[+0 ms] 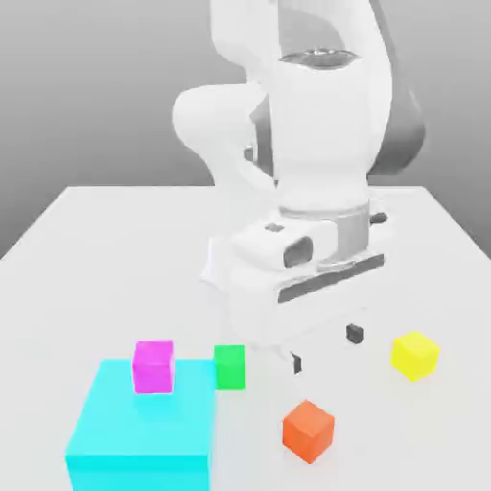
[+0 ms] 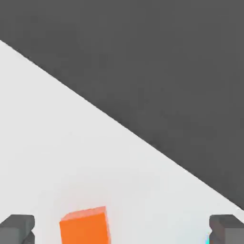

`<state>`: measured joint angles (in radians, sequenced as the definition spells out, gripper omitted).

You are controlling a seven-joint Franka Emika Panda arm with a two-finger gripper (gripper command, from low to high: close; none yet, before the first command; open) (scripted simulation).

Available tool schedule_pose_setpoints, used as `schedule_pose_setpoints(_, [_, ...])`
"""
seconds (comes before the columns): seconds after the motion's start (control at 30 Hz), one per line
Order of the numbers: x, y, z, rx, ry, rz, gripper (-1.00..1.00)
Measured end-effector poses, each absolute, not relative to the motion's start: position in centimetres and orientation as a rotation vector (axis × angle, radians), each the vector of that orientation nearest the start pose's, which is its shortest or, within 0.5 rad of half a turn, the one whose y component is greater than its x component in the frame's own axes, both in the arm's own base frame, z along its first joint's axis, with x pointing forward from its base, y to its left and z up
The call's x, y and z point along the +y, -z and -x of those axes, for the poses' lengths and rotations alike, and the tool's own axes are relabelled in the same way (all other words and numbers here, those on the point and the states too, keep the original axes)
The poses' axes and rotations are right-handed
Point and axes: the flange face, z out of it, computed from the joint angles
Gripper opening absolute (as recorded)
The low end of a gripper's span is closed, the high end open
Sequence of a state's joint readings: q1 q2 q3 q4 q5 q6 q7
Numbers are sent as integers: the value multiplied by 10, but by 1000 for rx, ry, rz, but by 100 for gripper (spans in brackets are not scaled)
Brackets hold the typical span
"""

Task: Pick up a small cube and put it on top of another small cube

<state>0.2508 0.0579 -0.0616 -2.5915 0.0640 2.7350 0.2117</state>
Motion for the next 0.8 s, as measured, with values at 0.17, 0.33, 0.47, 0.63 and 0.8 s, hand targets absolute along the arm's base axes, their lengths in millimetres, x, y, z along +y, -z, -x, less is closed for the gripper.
schedule_pose_setpoints(0.17, [82, -171, -425, 2, 6, 3142, 0])
schedule_pose_setpoints(0.33, [82, -129, -423, -2, 1, 3142, -100])
schedule_pose_setpoints(0.47, [82, -129, -423, -2, -2, 3143, -100])
schedule_pose_setpoints(0.63, [82, -158, -424, -4, 0, 3144, -100])
schedule_pose_setpoints(0.8, [51, -214, -428, 107, 2, 3142, -100])
